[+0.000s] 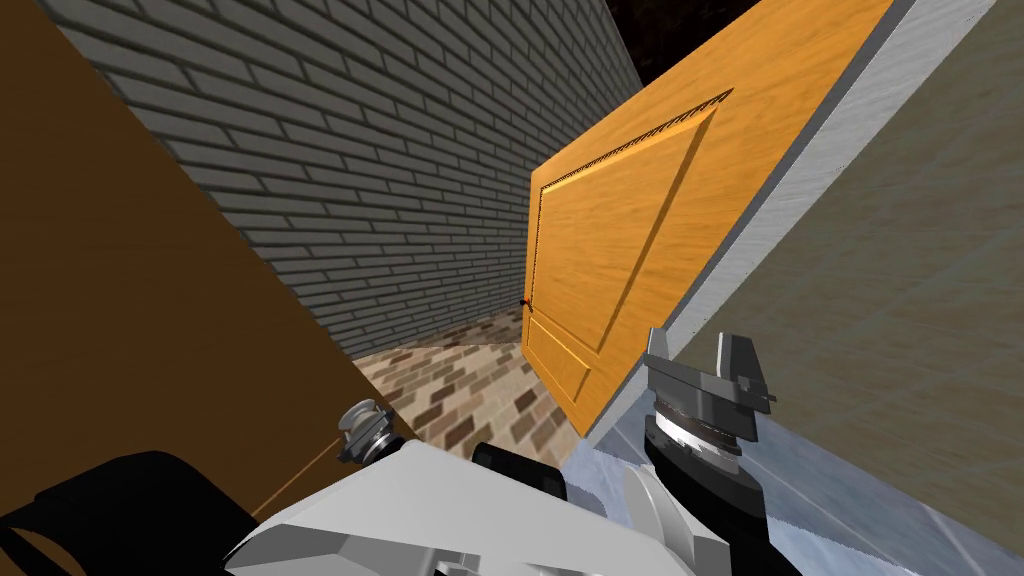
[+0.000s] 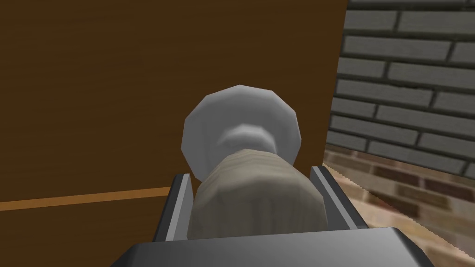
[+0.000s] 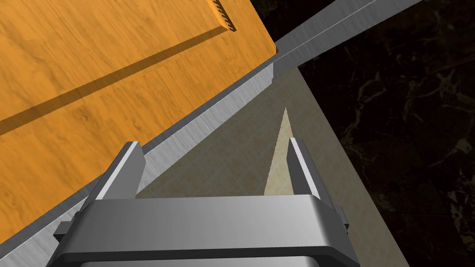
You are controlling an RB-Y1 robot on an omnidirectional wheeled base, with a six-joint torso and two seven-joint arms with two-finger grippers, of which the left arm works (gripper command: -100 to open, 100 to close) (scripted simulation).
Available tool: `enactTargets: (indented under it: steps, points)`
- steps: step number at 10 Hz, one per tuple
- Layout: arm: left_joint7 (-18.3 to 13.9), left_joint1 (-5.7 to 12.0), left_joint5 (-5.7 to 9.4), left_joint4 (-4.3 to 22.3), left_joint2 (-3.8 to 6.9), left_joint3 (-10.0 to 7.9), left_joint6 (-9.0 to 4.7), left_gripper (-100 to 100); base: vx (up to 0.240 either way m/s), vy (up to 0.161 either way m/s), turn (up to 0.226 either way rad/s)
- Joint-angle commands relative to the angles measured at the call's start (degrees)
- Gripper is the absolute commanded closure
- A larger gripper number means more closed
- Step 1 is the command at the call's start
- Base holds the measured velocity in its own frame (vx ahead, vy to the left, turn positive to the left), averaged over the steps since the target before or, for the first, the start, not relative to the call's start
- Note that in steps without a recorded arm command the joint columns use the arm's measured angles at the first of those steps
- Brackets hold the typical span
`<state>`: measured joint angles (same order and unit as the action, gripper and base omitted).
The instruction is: Push the door open
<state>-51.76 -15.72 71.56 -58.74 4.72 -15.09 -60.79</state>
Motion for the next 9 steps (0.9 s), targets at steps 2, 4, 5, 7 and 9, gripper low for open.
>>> enactTargets:
  steps: [2, 4, 5, 7, 9]
  points:
    - [-0.1, -0.44, 1.61, 0.7, 0.7, -1.77, -1.29, 100, 0.149, 0.175, 0.05]
    - [0.0, -0.95, 3.05, 0.9, 0.82, -3.0, -2.01, 100, 0.172, 0.201, 0.049]
    - [0.1, -1.21, 3.78, 0.9, 0.86, -3.62, -2.37, 100, 0.146, 0.178, 0.042]
    - [0.1, -1.21, 3.78, 0.9, 0.86, -3.62, -2.37, 100, 0.073, 0.1, 0.024]
    - [0.2, -1.72, 5.24, 1.1, 0.88, -4.86, -3.09, 100, 0.112, 0.102, 0.028]
